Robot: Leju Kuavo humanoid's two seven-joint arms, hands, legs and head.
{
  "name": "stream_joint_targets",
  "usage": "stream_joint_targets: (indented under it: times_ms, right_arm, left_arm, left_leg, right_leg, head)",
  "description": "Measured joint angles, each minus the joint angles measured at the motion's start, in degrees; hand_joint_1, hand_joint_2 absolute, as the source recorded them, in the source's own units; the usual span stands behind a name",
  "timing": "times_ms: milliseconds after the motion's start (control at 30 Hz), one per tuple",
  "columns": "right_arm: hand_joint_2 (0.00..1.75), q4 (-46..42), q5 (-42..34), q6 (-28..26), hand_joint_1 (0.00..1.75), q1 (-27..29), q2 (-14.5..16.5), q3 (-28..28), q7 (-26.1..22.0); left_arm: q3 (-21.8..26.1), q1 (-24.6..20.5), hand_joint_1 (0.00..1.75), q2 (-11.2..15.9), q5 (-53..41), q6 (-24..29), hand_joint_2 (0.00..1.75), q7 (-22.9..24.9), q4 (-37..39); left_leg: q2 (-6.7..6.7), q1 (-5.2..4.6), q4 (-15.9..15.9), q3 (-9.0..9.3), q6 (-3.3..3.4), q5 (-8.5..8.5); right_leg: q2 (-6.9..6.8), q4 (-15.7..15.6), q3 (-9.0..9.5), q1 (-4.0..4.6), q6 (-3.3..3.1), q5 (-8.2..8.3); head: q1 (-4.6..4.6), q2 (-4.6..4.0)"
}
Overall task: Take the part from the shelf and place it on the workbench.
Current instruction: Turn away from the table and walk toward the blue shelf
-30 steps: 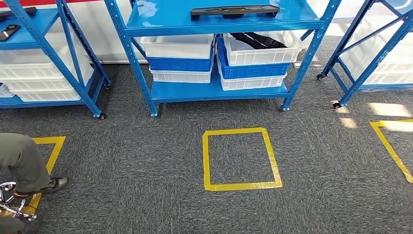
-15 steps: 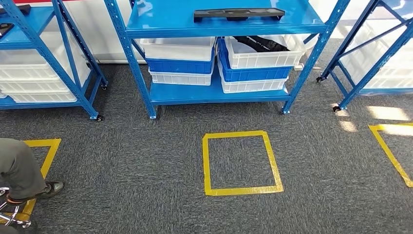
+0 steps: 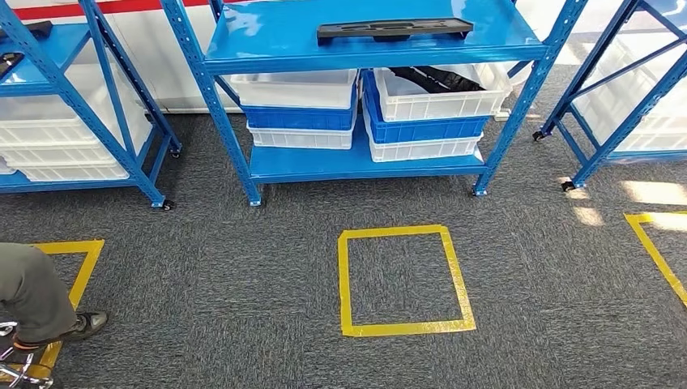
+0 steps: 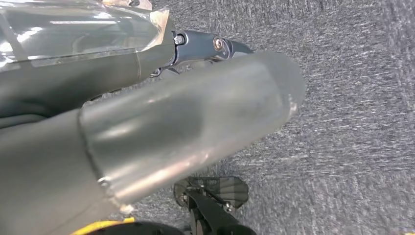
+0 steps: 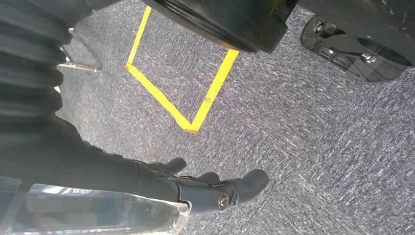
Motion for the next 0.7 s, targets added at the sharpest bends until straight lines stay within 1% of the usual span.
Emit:
stream_joint_targets:
  times_ms: [33,67,100,133,167,200,233,267,300,333,367,400,433,467,500,533,567,600,633,667,700]
  right_arm:
    - [1.75,0.00,0.10,0.00,0.00,0.02,0.05,0.01,-0.01]
    - [1.75,0.00,0.18,0.01,0.00,0.04,0.04,0.02,-0.01]
    - [1.75,0.00,0.24,0.02,0.00,0.06,0.04,0.02,-0.01]
    - [1.75,0.00,0.25,0.03,0.00,0.09,0.04,0.02,-0.01]
    - [1.75,0.00,0.21,0.04,0.00,0.11,0.05,0.02,-0.01]
    - [1.75,0.00,0.15,0.04,0.00,0.14,0.06,0.02,0.00]
    - [1.75,0.00,0.04,0.04,0.00,0.16,0.10,0.01,0.02]
    - [1.75,0.00,-0.11,0.04,0.00,0.23,0.19,0.01,0.04]
    - [1.75,0.01,-0.29,0.05,0.00,0.29,0.34,0.01,0.06]
    - [1.75,0.02,-0.47,0.05,0.00,0.37,0.45,0.00,0.08]
    - [1.75,0.03,-0.61,0.06,0.00,0.44,0.57,-0.01,0.10]
    - [1.75,0.04,-0.72,0.07,0.00,0.47,0.62,-0.02,0.12]
    - [1.75,0.03,-0.77,0.07,0.00,0.45,0.60,-0.02,0.15]
    - [1.75,0.01,-0.79,0.05,0.00,0.44,0.61,-0.03,0.17]
    - [1.75,-0.02,-0.81,0.04,0.00,0.48,0.52,-0.04,0.21]
    - [1.75,-0.04,-0.87,0.03,0.00,0.50,0.45,-0.06,0.24]
    - [1.75,-0.07,-0.95,0.01,0.00,0.48,0.36,-0.09,0.26]
    - [1.75,-0.07,-1.05,-0.01,0.00,0.34,0.27,-0.14,0.28]
    - [1.75,-0.08,-1.18,-0.03,0.00,0.08,0.24,-0.22,0.27]
    - [1.75,-0.09,-1.28,-0.04,0.00,-0.18,0.19,-0.31,0.27]
    - [1.75,-0.10,-1.34,-0.06,0.00,-0.36,0.13,-0.38,0.28]
  left_arm:
    - [0.05,-0.02,0.00,-0.01,0.02,0.03,0.00,-0.01,-0.01]
    - [0.11,0.01,0.00,-0.02,0.05,0.04,0.00,-0.02,-0.01]
    - [0.21,0.08,0.00,-0.03,0.07,0.04,0.00,-0.03,-0.01]
    - [0.30,0.17,0.00,-0.03,0.08,0.03,0.00,-0.03,0.00]
    - [0.38,0.25,0.00,-0.03,0.08,0.03,0.00,-0.03,0.00]
    - [0.43,0.30,0.00,-0.03,0.04,0.00,0.00,-0.03,0.00]
    - [0.43,0.30,0.00,-0.02,-0.02,-0.04,0.00,-0.04,0.00]
    - [0.43,0.28,0.00,0.01,-0.09,-0.08,0.00,-0.05,-0.01]
    - [0.42,0.24,0.00,0.11,-0.20,-0.12,0.00,-0.07,0.00]
    - [0.42,0.20,0.00,0.19,-0.32,-0.15,0.00,-0.09,0.01]
    - [0.42,0.19,0.00,0.26,-0.44,-0.16,0.00,-0.10,0.01]
    - [0.42,0.19,0.00,0.32,-0.56,-0.17,0.00,-0.10,0.01]
    - [0.42,0.20,0.00,0.31,-0.65,-0.18,0.00,-0.08,0.00]
    - [0.42,0.23,0.00,0.30,-0.72,-0.19,0.00,-0.05,-0.01]
    - [0.42,0.24,0.00,0.27,-0.82,-0.20,0.00,-0.02,0.00]
    - [0.42,0.23,0.00,0.24,-0.92,-0.22,0.00,0.00,0.00]
    - [0.42,0.21,0.00,0.21,-1.01,-0.25,0.00,0.02,0.01]
    - [0.42,0.16,0.00,0.18,-1.09,-0.28,0.00,0.04,0.01]
    - [0.42,0.13,0.00,0.14,-1.14,-0.35,0.00,0.04,0.01]
    - [0.42,0.10,0.00,0.08,-1.18,-0.45,0.00,0.07,0.02]
    - [0.42,0.11,0.00,0.01,-1.21,-0.54,0.00,0.12,0.02]
  left_leg:
    - [0.00,0.14,2.66,-1.34,-0.37,-1.22]
    - [0.00,0.25,6.20,-3.26,-0.67,-2.62]
    - [0.00,0.39,10.38,-5.78,-0.88,-4.01]
    - [0.00,0.48,13.60,-7.99,-0.97,-4.66]
    - [-0.01,0.51,15.05,-9.48,-0.89,-4.18]
    - [-0.02,0.48,14.45,-10.00,-0.62,-2.55]
    - [-0.04,0.34,11.48,-9.28,-0.09,0.07]
    - [-0.06,0.06,7.44,-7.98,0.70,2.86]
    - [0.00,-0.23,3.89,-6.56,1.56,4.65]
    - [0.07,-0.50,1.23,-5.47,2.26,5.54]
    - [0.11,-0.76,-0.04,-4.89,2.73,5.54]
    - [0.15,-0.90,-0.40,-4.58,2.98,5.08]
    - [0.08,-1.01,-0.97,-4.21,3.07,4.98]
    - [0.03,-0.81,-1.74,-3.60,3.11,5.14]
    - [0.02,-0.61,-2.82,-2.68,3.09,5.32]
    - [0.06,-0.36,-3.88,-1.74,3.06,5.54]
    - [0.15,-0.12,-4.59,-1.01,3.03,5.67]
    - [0.28,-0.15,-4.94,-0.47,3.05,5.54]
    - [0.40,-0.11,-4.98,-0.16,3.07,5.30]
    - [0.47,-0.04,-4.97,0.16,2.98,4.98]
    - [0.47,0.09,-4.94,0.56,2.77,4.59]
  right_leg:
    - [-0.03,-0.04,0.29,-0.14,-0.35,-0.17]
    - [-0.07,-0.05,0.50,-0.12,-0.66,-0.39]
    - [-0.11,-0.05,0.72,-0.07,-0.95,-0.60]
    - [-0.09,-0.05,0.92,0.00,-1.15,-0.79]
    - [0.00,-0.05,1.17,0.09,-1.30,-0.99]
    - [0.11,-0.05,1.52,0.23,-1.39,-1.23]
    - [0.22,-0.07,1.94,0.39,-1.43,-1.49]
    - [0.31,-0.14,2.20,0.48,-1.47,-1.78]
    - [0.32,-0.21,2.42,0.74,-1.37,-2.10]
    - [0.33,-0.30,2.52,0.79,-1.25,-2.37]
    - [0.32,-0.44,2.50,0.78,-1.04,-2.58]
    - [0.28,-0.67,2.67,0.80,-0.79,-2.73]
    - [0.26,-1.11,2.96,0.79,-0.55,-2.79]
    - [0.16,-1.40,3.39,0.99,-0.34,-2.89]
    - [0.04,-0.91,3.56,1.15,-0.26,-3.18]
    - [-0.06,0.75,3.06,1.29,-0.27,-3.87]
    - [-0.14,3.73,1.72,1.23,-0.43,-4.92]
    - [-0.16,7.63,-0.42,1.07,-0.52,-6.18]
    - [-0.16,11.30,-2.73,0.92,-0.45,-7.24]
    - [-0.17,13.76,-4.47,0.76,-0.12,-7.64]
    - [-0.18,14.30,-5.29,0.53,0.51,-7.10]
  head:
    - [-0.03,0.00]
    - [-0.04,0.00]
    - [-0.04,0.00]
    - [-0.04,0.00]
    - [-0.05,0.00]
    - [-0.06,0.00]
    - [-0.07,0.00]
    - [-0.05,0.00]
    - [0.08,0.00]
    - [0.16,0.00]
    - [0.25,0.00]
    - [0.28,0.00]
    - [0.19,0.00]
    - [0.13,0.00]
    - [0.07,0.00]
    - [0.14,0.00]
    - [0.21,0.00]
    - [0.28,0.00]
    - [0.33,0.00]
    - [0.33,0.00]
    - [0.33,0.00]
